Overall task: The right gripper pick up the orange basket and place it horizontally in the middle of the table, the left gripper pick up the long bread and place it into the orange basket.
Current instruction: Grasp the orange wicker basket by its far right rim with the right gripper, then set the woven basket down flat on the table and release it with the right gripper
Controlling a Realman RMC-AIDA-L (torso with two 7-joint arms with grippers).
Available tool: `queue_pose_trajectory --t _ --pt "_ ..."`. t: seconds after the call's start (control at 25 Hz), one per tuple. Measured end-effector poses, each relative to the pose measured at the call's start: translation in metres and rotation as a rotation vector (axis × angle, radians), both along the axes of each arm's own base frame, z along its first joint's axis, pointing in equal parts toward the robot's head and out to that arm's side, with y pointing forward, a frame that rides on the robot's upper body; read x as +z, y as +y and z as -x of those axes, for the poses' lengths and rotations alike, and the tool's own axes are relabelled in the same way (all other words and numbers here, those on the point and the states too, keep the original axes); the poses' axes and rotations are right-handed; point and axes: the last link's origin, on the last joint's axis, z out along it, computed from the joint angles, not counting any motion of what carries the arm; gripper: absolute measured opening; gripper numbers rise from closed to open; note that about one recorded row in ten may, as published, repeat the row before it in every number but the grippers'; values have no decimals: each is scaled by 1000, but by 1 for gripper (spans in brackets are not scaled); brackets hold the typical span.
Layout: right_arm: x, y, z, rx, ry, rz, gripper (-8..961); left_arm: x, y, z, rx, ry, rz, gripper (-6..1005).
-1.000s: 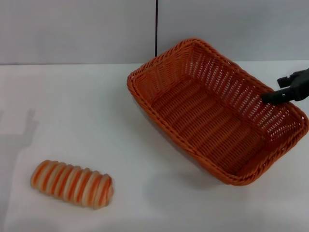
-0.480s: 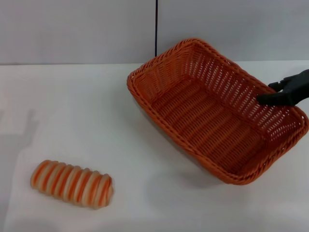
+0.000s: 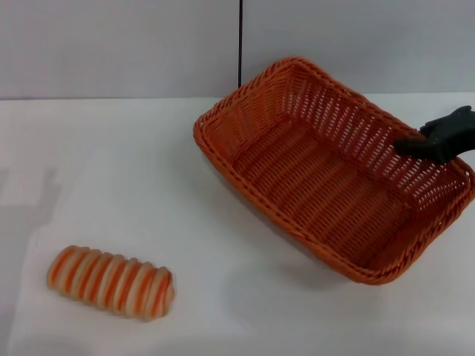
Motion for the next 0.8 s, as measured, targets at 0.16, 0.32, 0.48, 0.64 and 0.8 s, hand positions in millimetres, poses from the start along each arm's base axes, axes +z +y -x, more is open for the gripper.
queue_pose_trajectory --t 0.16,0.32,0.48,0.64,0.8 --pt "3 -2 3 24 24 -12 180 0 0 0 1 0 2 834" --pt "10 -8 10 88 94 -33 176 -1 0 0 3 0 4 834" --pt "24 -19 20 178 225 -98 173 -1 0 1 5 -1 4 834" --pt "40 -29 24 238 363 -176 169 0 1 1 2 -13 6 834" --pt "56 -38 27 284 445 -217 167 0 2 0 -3 -25 10 834"
